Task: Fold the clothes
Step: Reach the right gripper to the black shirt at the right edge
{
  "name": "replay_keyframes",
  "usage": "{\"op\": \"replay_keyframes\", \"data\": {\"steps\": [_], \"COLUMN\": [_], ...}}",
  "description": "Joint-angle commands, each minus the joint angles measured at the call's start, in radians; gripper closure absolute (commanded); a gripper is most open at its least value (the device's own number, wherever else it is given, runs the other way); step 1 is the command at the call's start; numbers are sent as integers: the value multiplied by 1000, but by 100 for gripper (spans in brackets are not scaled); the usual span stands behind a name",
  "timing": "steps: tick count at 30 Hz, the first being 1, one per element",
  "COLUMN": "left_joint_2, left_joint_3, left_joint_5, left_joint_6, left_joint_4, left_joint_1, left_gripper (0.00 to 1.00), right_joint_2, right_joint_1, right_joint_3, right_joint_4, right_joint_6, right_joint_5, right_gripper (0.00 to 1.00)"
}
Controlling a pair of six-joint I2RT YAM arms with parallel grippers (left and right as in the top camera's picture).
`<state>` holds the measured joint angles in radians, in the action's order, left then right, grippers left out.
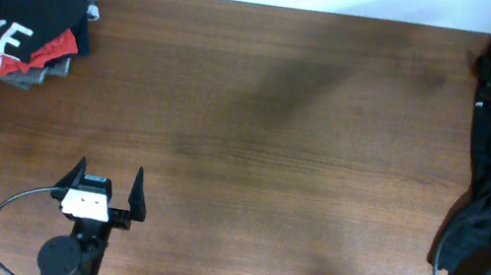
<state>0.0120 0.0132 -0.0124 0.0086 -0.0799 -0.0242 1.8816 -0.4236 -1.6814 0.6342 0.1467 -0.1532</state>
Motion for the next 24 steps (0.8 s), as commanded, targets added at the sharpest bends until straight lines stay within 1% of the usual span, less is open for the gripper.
{"op": "replay_keyframes", "data": {"steps": [1, 6, 14, 16, 19, 20, 24], "left_joint_2": [-6, -6, -6, -6, -6, -6, -6], "left_joint_3": [0, 0, 0, 0, 0, 0, 0], "left_joint_5": [-18, -18, -18, -18, -18, -18, -18], "left_joint_6": [19, 19, 19, 19, 19, 19, 19], "left_joint_4": [-8, -8, -8, -8, -8, -8, -8], "left_joint_1": [-4, -4, -4, -4, -4, -4, -4], "left_gripper": [1, 1, 1, 1, 1, 1, 1], "right_joint_2": [61, 137, 234, 251, 272, 283, 312], "right_joint_1": [-72, -123, -127, -127, -129, -128, -129], "right_joint_3": [-31, -31, -31, -31, -31, -31, -31], "right_joint_4": [-40, -103, -209, -220, -223, -228, -258], "right_joint_6": [-12, -26, -297, -397, -508, -529, -531], "right_joint_5": [-13, -12, -5, 32, 95, 98, 98], "right_gripper": [2, 1, 1, 1, 1, 1, 1]}}
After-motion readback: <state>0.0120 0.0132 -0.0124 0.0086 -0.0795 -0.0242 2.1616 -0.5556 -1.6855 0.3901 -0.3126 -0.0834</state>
